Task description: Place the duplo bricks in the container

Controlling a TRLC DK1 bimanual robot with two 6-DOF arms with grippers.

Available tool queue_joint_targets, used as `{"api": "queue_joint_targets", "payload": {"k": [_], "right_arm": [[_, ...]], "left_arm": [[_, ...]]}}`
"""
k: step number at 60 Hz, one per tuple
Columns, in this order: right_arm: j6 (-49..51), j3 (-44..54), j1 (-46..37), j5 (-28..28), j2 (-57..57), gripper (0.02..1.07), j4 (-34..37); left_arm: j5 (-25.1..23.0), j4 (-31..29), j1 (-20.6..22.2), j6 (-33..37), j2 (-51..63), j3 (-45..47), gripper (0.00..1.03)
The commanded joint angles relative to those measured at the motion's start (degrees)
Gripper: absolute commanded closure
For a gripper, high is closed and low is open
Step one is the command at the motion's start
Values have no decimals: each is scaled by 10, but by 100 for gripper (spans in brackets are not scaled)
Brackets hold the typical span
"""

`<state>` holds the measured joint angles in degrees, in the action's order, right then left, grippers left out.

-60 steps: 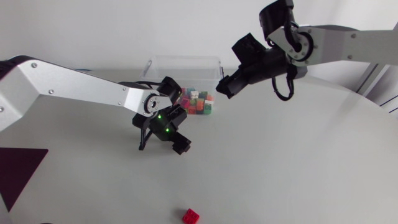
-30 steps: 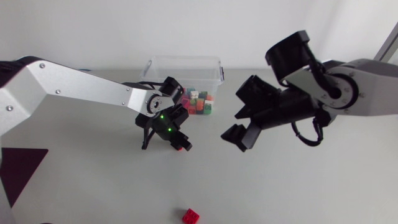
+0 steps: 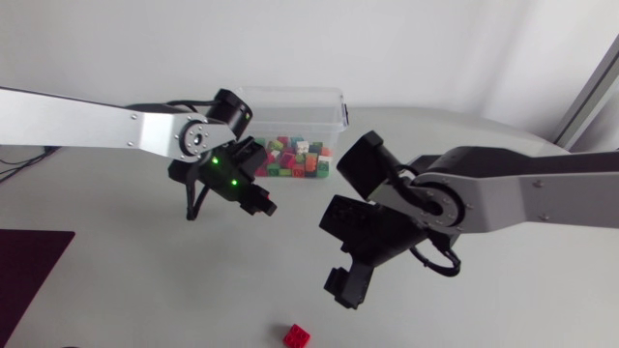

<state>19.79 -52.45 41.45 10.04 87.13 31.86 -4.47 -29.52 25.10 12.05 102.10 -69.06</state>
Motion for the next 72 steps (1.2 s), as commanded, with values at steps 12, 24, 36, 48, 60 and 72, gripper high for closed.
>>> {"api": "queue_joint_targets", "payload": {"k": [12,24,36,48,60,72], "right_arm": [[-56,-26,80,-20,66,7,26],[-85,-40,107,-38,93,10,27],[-103,-49,136,-42,112,10,34],[-111,-61,162,-49,144,19,44],[-114,-79,170,-55,159,19,69],[-112,-110,177,-67,182,18,110]], "left_arm": [[-18,-4,-38,19,-114,49,71],[-39,-1,-66,24,-157,52,71],[-48,0,-81,28,-172,51,70],[-57,0,-102,32,-183,47,70],[-66,0,-112,32,-183,43,70],[-68,0,-115,32,-183,38,70]]}}
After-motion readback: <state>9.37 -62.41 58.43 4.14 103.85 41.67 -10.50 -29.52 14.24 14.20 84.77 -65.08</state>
